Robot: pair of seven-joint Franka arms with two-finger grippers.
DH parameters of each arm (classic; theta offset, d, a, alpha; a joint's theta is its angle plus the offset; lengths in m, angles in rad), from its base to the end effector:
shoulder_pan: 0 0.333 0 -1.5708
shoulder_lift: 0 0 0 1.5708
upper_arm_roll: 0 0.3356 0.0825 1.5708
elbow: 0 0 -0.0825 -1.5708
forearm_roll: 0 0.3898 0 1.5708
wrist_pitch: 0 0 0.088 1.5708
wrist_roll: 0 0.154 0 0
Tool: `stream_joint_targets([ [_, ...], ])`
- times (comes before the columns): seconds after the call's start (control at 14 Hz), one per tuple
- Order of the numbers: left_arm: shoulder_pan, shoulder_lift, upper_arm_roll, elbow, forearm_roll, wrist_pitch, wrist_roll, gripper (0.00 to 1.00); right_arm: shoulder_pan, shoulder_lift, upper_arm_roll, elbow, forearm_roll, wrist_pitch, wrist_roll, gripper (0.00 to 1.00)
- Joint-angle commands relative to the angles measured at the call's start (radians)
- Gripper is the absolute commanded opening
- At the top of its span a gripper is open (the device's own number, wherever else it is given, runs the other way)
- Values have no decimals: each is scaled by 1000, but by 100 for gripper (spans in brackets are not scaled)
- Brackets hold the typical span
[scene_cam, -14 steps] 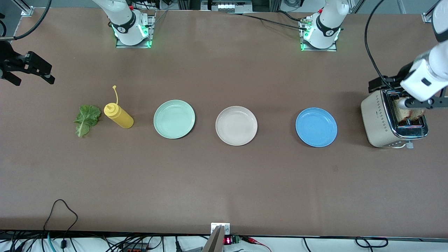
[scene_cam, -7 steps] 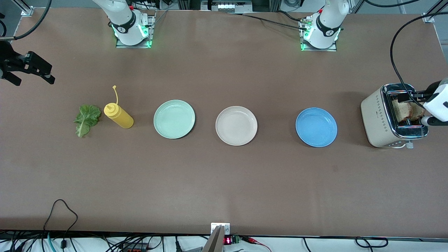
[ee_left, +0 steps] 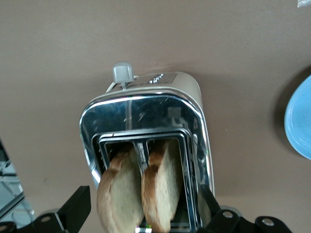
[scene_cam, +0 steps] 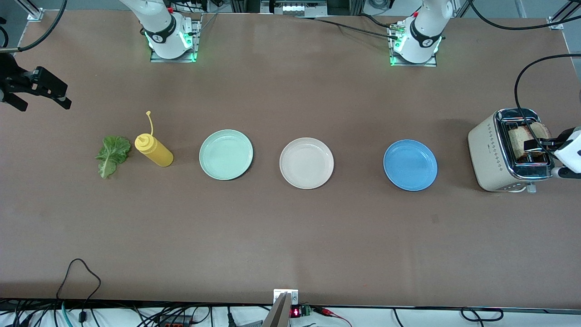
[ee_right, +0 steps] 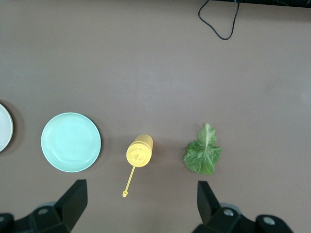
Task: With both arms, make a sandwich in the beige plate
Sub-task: 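Move the left gripper down to the bread slice in the toaster, then grasp a bread slice and lift it out with the left gripper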
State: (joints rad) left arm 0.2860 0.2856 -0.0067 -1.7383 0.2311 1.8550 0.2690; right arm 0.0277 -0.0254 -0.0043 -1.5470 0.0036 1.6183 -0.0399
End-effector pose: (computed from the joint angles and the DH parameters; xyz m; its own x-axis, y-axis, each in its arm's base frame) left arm 0.5906 0.1990 0.3716 0.9734 -0.0546 -0.2226 -0.0896 -0.9846 -0.1503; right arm 0.5615 0.0137 0.6274 0.9933 0.0630 0.0966 0.0633 -0.9980 0.0001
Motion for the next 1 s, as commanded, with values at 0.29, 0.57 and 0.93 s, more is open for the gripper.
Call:
stream_joint_targets([
  [0.29,62,-34,-16,-133,-58,73,74,72,-2,-27,3,-27,13,9,14,100],
  [0.57,84,-42,-18,-133,-61,-5,84,28,0,-27,3,-27,13,9,14,100],
  [0.93,84,-63,-19,-121,-88,-34,84,1,0,-27,3,-27,13,9,14,100],
])
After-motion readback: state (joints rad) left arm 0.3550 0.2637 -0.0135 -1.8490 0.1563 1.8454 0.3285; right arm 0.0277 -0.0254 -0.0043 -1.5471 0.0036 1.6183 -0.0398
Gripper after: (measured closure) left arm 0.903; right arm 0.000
